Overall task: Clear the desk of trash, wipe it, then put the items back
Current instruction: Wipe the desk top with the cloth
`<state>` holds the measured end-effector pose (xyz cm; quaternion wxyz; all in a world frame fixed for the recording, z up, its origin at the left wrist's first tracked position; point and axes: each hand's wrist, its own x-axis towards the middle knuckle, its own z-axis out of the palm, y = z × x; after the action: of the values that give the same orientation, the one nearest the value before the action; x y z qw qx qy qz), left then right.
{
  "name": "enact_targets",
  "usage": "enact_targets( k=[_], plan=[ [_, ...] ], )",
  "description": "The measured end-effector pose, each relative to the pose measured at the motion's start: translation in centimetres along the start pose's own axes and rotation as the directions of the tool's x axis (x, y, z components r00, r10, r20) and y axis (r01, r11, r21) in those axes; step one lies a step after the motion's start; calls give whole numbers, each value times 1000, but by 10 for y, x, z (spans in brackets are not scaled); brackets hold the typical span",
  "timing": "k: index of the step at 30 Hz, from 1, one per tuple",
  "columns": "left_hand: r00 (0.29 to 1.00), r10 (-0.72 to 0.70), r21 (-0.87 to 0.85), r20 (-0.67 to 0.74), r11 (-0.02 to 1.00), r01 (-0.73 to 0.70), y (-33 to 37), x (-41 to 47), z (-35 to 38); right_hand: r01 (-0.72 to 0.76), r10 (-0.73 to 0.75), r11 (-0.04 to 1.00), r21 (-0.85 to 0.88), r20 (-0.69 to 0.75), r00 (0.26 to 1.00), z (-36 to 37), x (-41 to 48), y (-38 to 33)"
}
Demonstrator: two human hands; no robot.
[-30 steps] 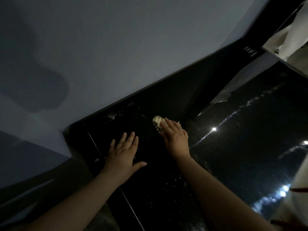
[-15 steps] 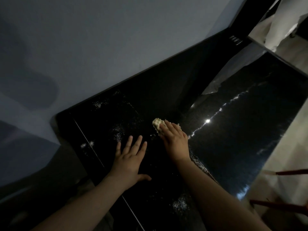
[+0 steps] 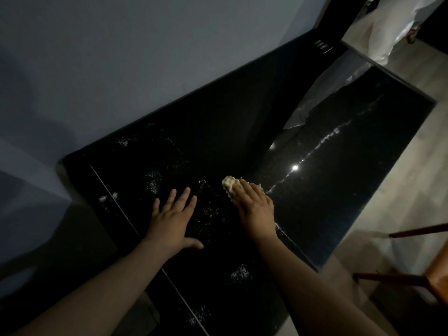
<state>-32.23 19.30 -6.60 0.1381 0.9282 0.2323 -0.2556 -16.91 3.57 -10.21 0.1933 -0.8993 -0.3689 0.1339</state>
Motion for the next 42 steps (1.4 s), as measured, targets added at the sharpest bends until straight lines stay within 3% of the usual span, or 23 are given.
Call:
enact_targets(
  k=[13, 19, 23, 42],
  plan=[
    [996, -82, 26, 16, 996, 82, 17, -5, -8, -57, 57, 998, -1, -2, 998, -7, -44, 28],
    [999, 24, -25, -35, 999, -25, 50, -29, 10, -77, 76, 997, -7, -32, 997, -9, -73, 43],
    [998, 69, -24, 3, 997, -69, 73, -42, 26, -88, 87, 996, -20, -32, 996, -12, -89, 52],
    [997, -69, 30, 36, 997, 68, 127, -63, 61, -104, 107, 994, 33, -109, 988, -31, -174, 106]
  ],
)
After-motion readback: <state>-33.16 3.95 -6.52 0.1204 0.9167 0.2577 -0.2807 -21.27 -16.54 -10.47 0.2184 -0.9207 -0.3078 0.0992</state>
